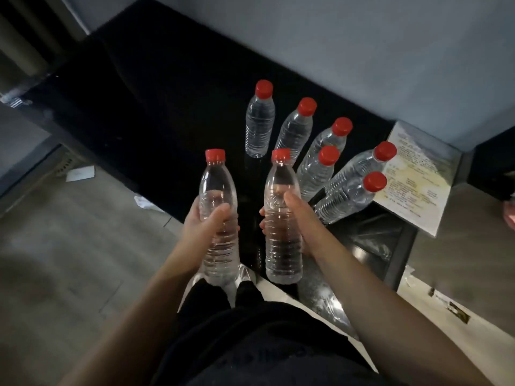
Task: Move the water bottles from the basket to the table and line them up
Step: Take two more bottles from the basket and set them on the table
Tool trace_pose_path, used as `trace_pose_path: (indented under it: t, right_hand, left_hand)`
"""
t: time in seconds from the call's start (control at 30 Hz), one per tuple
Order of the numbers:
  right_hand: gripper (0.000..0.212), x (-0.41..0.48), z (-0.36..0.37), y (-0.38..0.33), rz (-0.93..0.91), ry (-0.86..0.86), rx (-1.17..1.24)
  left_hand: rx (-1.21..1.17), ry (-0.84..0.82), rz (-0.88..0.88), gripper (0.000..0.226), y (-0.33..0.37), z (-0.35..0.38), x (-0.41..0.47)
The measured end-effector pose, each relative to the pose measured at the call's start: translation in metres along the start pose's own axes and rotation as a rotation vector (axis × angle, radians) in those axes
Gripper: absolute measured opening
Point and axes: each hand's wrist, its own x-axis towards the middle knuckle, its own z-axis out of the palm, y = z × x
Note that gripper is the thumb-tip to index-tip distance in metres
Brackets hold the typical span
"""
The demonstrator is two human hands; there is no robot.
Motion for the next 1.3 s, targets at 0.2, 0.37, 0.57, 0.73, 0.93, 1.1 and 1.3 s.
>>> trace_pose_path:
  t: [0.2, 0.37, 0.57, 0.73, 0.93, 1.1, 1.3]
  right_hand:
    - [0.046, 0.01, 0.016, -0.006, -0.277, 0.18, -0.116]
    - [0.032, 0.014, 0.035, -0.012, -0.337, 0.406, -0.184]
    - [0.056, 0.029, 0.05, 0.0, -0.406, 0.595, -0.241]
    - [0.062, 0.038, 0.056, 0.015, -0.41, 0.706, -0.179]
    - [0.068, 0.047, 0.057, 0.027, -0.42, 0.748, -0.18]
    - [0.082, 0.055, 0.051, 0.037, -0.36, 0.77, -0.256]
    - [0.077, 0.068, 0.054, 0.059, -0.148, 0.868, -0.463]
  left_hand:
    - [0.219, -0.039, 0.1, 0.068, 0.013, -0.014, 0.038]
    - [0.432, -0.142, 0.119, 0.055, 0.03, -0.025, 0.076]
    - [0.591, -0.295, 0.182, 0.073, 0.043, -0.032, 0.114]
    - [0.626, -0.388, 0.184, 0.075, 0.043, -0.036, 0.141]
    - [0.635, -0.445, 0.205, 0.078, 0.041, -0.033, 0.156]
    - [0.668, -0.472, 0.216, 0.078, 0.031, -0.046, 0.161]
    - [0.817, -0.47, 0.189, 0.087, 0.014, -0.057, 0.169]
